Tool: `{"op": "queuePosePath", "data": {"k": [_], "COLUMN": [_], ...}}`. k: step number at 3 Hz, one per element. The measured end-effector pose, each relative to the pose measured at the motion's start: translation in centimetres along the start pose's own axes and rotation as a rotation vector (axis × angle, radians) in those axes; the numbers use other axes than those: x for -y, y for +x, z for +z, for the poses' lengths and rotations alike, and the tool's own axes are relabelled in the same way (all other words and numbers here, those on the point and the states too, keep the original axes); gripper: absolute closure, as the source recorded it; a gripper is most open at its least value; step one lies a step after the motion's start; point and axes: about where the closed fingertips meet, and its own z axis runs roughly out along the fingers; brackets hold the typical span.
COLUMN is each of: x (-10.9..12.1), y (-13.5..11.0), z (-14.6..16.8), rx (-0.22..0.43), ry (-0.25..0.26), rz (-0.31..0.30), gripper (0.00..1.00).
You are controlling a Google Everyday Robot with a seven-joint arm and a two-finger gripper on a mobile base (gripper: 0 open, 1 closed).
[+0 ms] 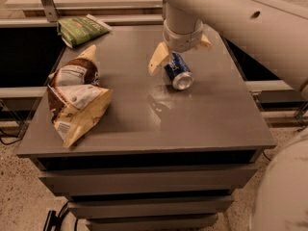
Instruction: Place pepsi can upright
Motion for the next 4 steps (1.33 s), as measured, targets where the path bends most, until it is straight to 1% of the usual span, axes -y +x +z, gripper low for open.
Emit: {"op": "queuePosePath", "data": {"k": [1, 2, 3, 4], "x": [0.2, 0.7, 0.8, 0.4], "y": [-0.2, -0.3, -0.3, 0.0], "z": [1.0, 2.1, 2.2, 2.9], "rx": [-0.053, -0.118, -0.124, -0.115], "ry": [-0.007, -0.014, -0.013, -0.035], "rz": [0.034, 0.047, 0.051, 0.049], "gripper": [0.0, 0.0, 0.0, 0.0]}}
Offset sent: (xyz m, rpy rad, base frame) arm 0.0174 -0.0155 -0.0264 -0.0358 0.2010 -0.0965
